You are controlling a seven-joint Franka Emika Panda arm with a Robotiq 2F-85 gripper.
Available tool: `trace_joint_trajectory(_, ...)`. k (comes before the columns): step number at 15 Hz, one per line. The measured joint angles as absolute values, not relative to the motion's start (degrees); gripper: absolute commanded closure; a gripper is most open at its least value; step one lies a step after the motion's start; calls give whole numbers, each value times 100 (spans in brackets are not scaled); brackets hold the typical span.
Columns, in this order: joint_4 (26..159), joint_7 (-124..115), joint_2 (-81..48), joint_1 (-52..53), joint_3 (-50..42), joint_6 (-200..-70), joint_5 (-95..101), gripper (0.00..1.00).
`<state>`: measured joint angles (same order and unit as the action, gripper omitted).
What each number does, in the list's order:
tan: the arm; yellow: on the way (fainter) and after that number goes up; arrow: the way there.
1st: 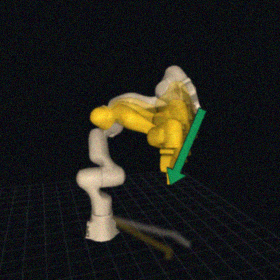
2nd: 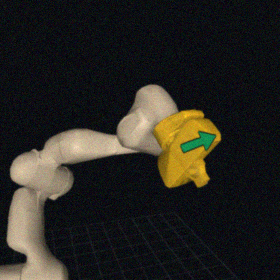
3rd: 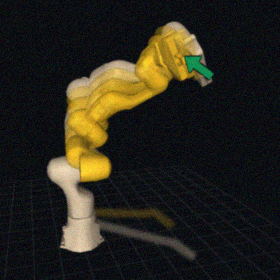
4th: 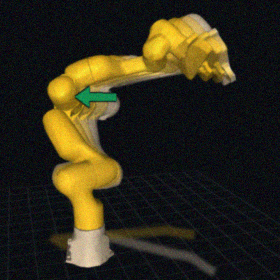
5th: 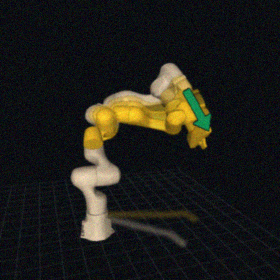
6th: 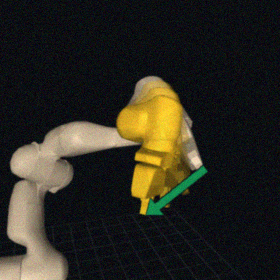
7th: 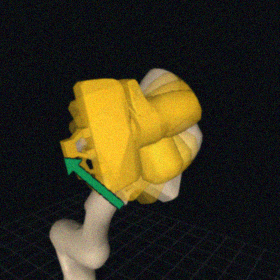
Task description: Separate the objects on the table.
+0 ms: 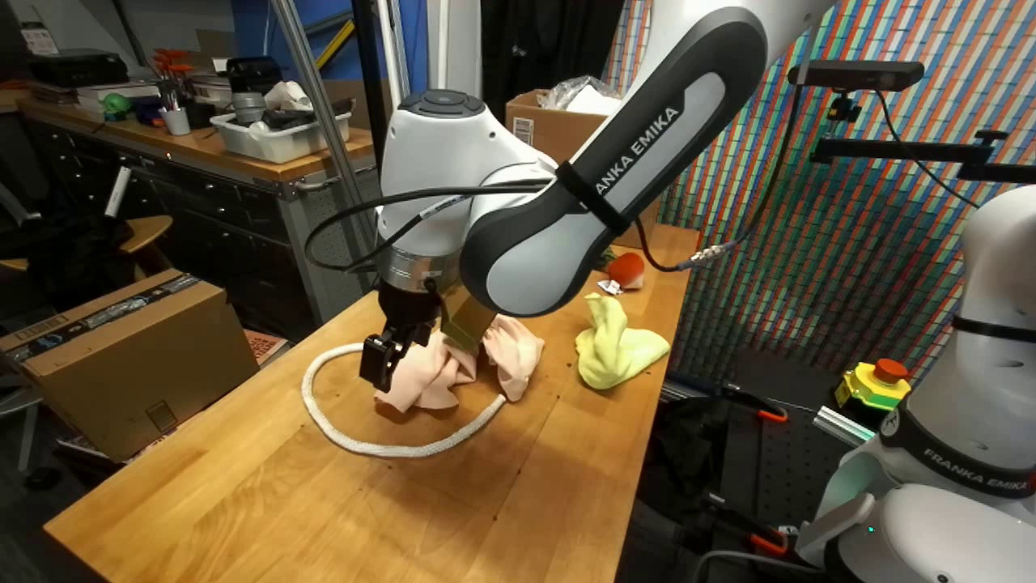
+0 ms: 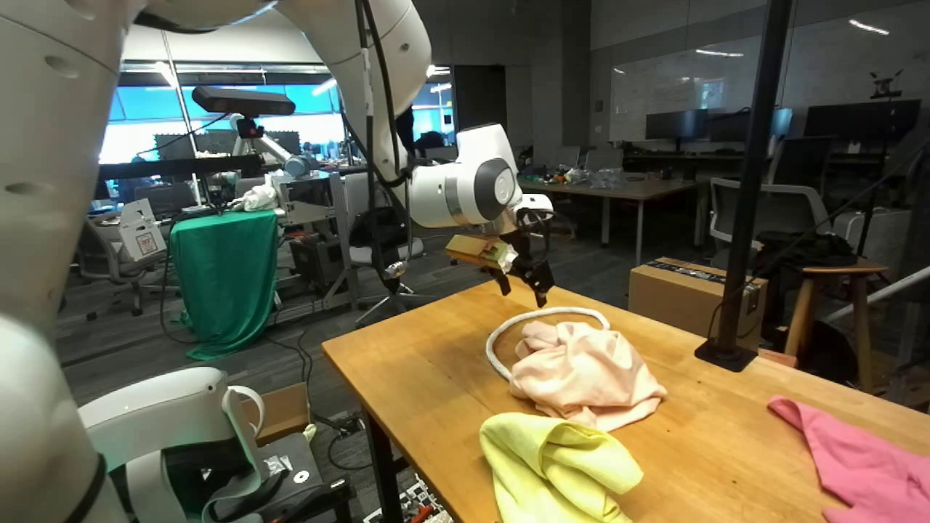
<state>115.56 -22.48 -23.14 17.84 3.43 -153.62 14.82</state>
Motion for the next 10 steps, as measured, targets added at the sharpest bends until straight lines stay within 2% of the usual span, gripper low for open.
trace_joint_trajectory(4,11085,-2154,-2533,1917,71,-14711,1967,0)
trace_joint_trajectory(10,10431,-1530,-2937,1851,7,-14414,2115,0)
